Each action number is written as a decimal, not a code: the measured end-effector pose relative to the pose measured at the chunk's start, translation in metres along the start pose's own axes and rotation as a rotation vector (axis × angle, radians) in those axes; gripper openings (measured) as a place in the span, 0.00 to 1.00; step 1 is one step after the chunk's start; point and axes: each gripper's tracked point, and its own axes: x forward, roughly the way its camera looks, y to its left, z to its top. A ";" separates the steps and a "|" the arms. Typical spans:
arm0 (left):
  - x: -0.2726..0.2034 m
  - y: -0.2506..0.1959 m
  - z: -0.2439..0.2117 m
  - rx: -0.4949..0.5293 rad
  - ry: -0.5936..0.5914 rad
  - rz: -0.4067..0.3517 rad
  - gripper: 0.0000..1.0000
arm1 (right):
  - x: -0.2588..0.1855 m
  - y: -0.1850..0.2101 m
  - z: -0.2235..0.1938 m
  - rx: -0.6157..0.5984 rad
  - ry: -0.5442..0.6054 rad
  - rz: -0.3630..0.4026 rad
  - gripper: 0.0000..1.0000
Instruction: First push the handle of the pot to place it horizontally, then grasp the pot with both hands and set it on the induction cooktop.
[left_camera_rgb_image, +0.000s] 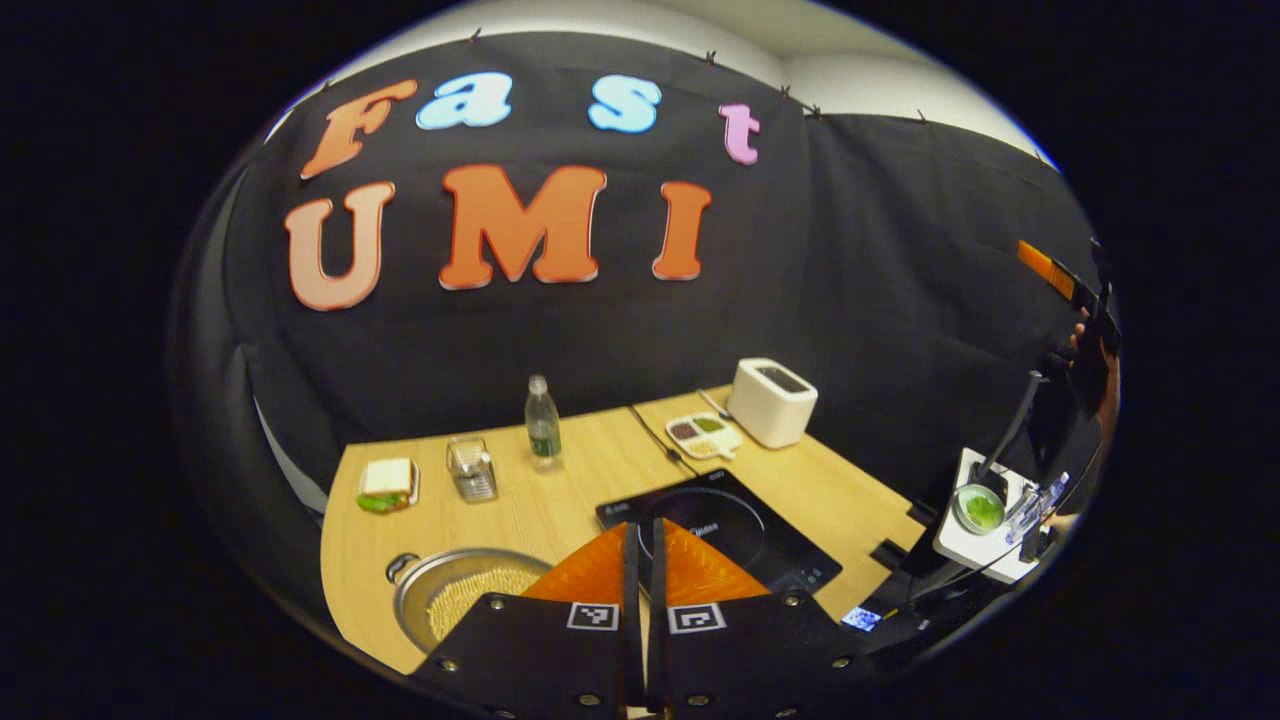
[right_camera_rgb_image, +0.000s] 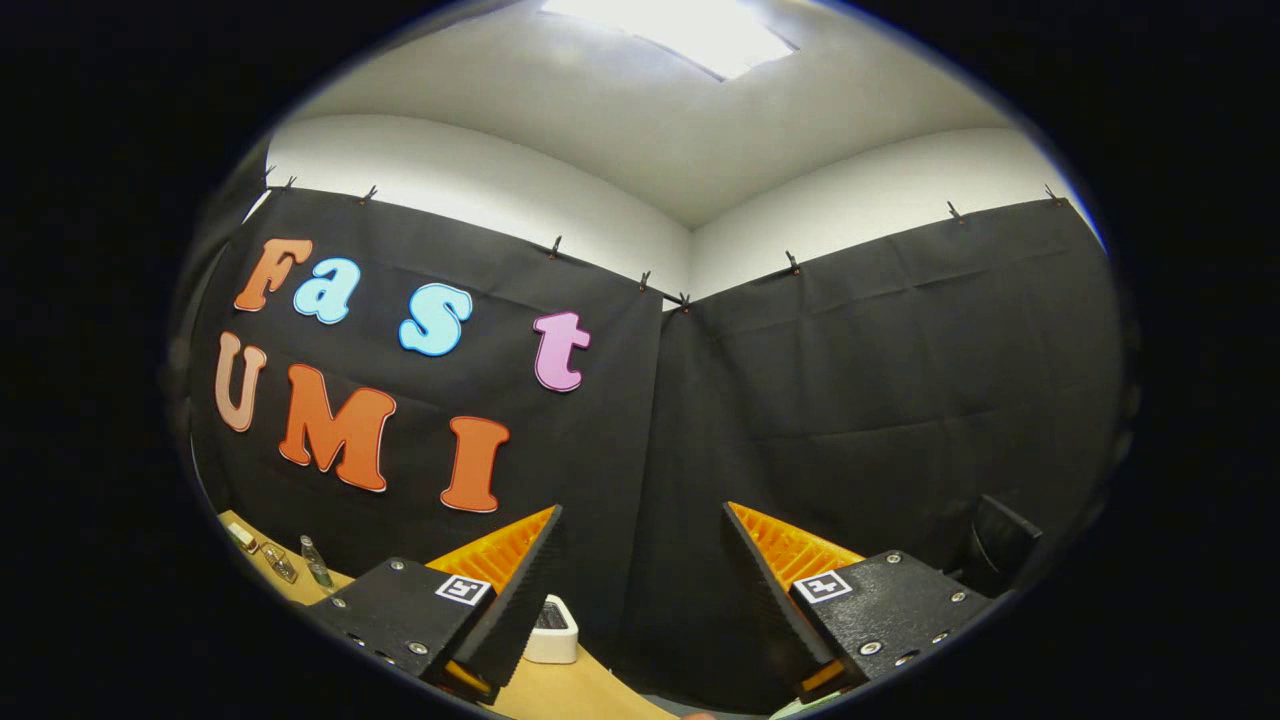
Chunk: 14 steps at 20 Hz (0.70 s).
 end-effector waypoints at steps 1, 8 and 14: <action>0.004 -0.003 -0.021 -0.024 0.068 -0.019 0.03 | -0.002 -0.001 -0.001 -0.001 0.003 -0.006 0.94; 0.013 0.001 -0.116 0.073 0.385 -0.057 0.03 | -0.008 -0.016 -0.017 -0.009 0.036 -0.049 0.94; -0.007 0.014 -0.168 0.116 0.619 -0.063 0.04 | -0.015 -0.017 -0.028 -0.010 0.063 -0.057 0.94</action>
